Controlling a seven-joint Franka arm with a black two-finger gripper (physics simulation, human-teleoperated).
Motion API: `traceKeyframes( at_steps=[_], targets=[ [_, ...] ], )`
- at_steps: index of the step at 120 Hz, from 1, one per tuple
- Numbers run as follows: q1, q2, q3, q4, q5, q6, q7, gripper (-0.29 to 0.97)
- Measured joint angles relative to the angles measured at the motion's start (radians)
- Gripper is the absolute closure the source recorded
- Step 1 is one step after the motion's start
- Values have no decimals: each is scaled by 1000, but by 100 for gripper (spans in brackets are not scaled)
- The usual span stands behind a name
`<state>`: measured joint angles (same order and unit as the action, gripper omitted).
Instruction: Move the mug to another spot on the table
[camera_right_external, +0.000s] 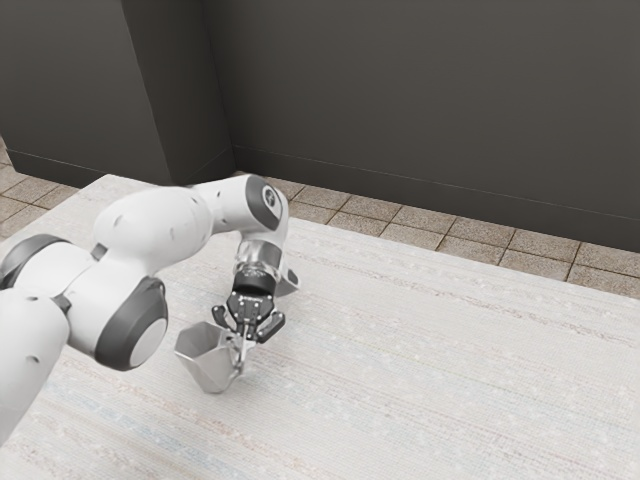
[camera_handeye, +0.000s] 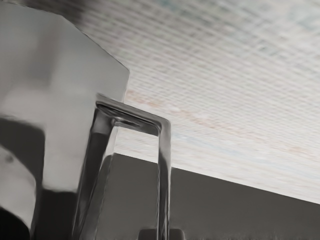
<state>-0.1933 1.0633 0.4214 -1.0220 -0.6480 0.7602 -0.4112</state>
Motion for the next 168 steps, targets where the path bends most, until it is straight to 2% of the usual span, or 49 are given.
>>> traceKeyframes(
  at_steps=[36,59,76,136,168],
  targets=[
    [-1,3,-1,-7,-1,10,-15,77],
    [-1,3,-1,-7,-3,15,-24,53],
    [-8,3,-4,0,-4,23,-29,42],
    [-27,5,-23,72,-9,85,-39,35],
    [-29,4,33,117,12,177,-24,34]
  ],
)
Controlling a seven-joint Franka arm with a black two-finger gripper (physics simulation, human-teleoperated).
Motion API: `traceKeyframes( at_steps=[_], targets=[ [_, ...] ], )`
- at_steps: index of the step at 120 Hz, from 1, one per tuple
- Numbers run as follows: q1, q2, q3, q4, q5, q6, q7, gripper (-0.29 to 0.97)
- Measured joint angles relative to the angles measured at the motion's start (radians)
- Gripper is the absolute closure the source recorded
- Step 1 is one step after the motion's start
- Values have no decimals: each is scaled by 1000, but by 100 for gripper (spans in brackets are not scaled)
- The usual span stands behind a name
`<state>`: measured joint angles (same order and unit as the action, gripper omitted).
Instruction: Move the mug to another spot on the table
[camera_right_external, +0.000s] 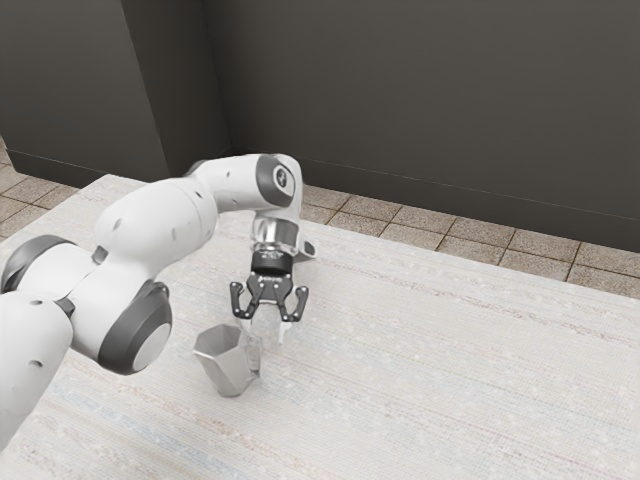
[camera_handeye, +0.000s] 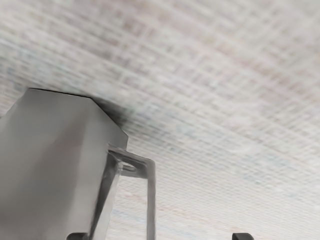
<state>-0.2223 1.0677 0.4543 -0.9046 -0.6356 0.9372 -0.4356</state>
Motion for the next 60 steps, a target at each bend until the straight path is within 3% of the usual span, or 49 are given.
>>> traceKeyframes(
  at_steps=[22,30,36,49,60],
  targets=[
    [-11,-19,31,62,64,123,39,34],
    [-36,-116,36,46,110,167,56,33],
    [-75,-267,23,-56,166,206,70,31],
    [-112,-755,-88,-494,355,338,104,18],
    [-178,-1010,-126,-648,493,407,149,12]
  ],
)
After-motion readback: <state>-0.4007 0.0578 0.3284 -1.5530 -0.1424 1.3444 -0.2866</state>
